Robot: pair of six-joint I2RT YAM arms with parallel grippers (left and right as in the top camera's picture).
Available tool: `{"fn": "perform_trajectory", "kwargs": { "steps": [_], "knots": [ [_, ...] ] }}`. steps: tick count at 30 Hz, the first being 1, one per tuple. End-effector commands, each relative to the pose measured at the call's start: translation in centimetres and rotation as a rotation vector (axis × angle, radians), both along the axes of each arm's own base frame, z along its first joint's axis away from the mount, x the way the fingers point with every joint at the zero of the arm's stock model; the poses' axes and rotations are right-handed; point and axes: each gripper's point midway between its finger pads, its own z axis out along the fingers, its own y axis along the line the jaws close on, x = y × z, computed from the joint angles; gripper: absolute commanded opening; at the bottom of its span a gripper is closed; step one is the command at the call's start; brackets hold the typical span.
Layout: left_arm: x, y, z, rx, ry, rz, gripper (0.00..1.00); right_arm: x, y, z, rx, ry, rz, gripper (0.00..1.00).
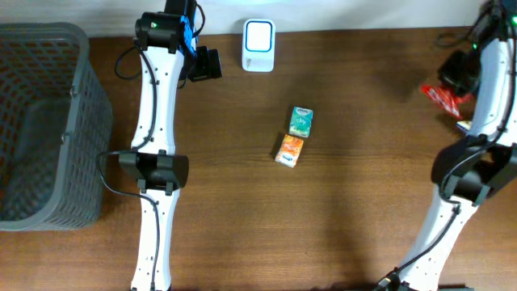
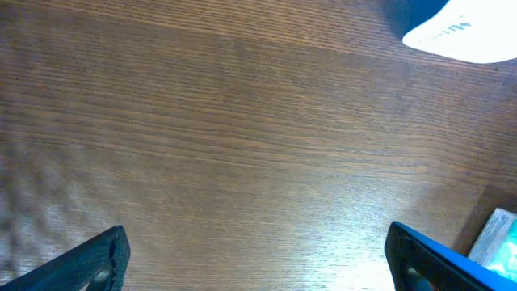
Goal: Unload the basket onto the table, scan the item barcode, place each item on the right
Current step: 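Carry the red snack bag to the right table edge and release, then reach the right gripper to the Kleenex tissue pack and grasp it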
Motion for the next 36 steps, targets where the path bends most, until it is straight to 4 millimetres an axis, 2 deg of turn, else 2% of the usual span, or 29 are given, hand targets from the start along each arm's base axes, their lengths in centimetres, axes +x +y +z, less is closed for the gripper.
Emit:
{"fn": "perform_trajectory", "kwargs": {
  "steps": [1,3,5,7,9,11,12,14,15,16,17,18,21,23,26,29,31,32,36],
  "knots": [
    [0.0,0.0,0.3,0.007,-0.009,-0.006,0.99,-2.9,-3.0,-3.6,-0.013,0.105,-0.040,0.31],
    [0.0,0.0,0.3,0.007,-0.009,-0.006,0.99,-4.2,-4.1,-6.1,0.008,0.151,-0.056,0.61],
    [0.0,0.0,0.3,0.007,-0.009,-0.006,0.99,-5.4,-4.6,-6.9,0.028,0.178,-0.079,0.71],
    [0.0,0.0,0.3,0.007,-0.009,-0.006,0.99,-5.7,-4.4,-6.3,0.032,0.185,-0.077,0.72],
    [0.0,0.0,0.3,0.007,-0.009,-0.006,0.99,-5.3,-3.3,-4.9,0.050,0.152,-0.063,0.71],
    [0.0,0.0,0.3,0.007,-0.009,-0.006,0.99,-3.9,-0.8,-2.4,0.103,0.063,-0.023,0.72],
    [0.0,0.0,0.3,0.007,-0.009,-0.006,0.99,-3.1,0.7,-1.4,0.140,0.018,0.034,0.72],
    [0.0,0.0,0.3,0.007,-0.009,-0.006,0.99,-1.0,7.0,1.2,0.297,-0.112,0.311,0.72],
    [0.0,0.0,0.3,0.007,-0.009,-0.006,0.99,-0.6,11.7,2.2,0.404,-0.147,0.467,0.72],
    [0.0,0.0,0.3,0.007,-0.009,-0.006,0.99,-0.7,14.0,2.3,0.435,-0.139,0.537,0.72],
    [0.0,0.0,0.3,0.007,-0.009,-0.006,0.99,-0.8,16.2,2.0,0.438,-0.115,0.609,0.72],
    [0.0,0.0,0.3,0.007,-0.009,-0.006,0.99,-0.8,20.4,1.2,0.430,-0.079,0.744,0.72],
    [0.0,0.0,0.3,0.007,-0.009,-0.006,0.99,-0.4,26.2,-1.0,0.379,-0.038,0.886,0.72],
    [0.0,0.0,0.3,0.007,-0.009,-0.006,0.99,0.1,30.2,-2.9,0.340,-0.042,0.919,0.71],
    [0.0,0.0,0.3,0.007,-0.009,-0.006,0.99,1.0,35.1,-5.7,0.283,-0.074,0.823,0.53],
    [0.0,0.0,0.3,0.007,-0.009,-0.006,0.99,1.0,36.0,-7.2,0.119,-0.062,0.707,0.42],
    [0.0,0.0,0.3,0.007,-0.009,-0.006,0.99,1.1,36.8,-7.1,0.040,-0.076,0.711,0.42],
    [0.0,0.0,0.3,0.007,-0.009,-0.006,0.99,0.9,37.5,-7.0,-0.090,-0.087,0.704,0.41],
    [0.0,0.0,0.3,0.007,-0.009,-0.006,0.99,0.3,37.0,-7.5,-0.288,-0.108,0.614,0.40]
  ]
}}
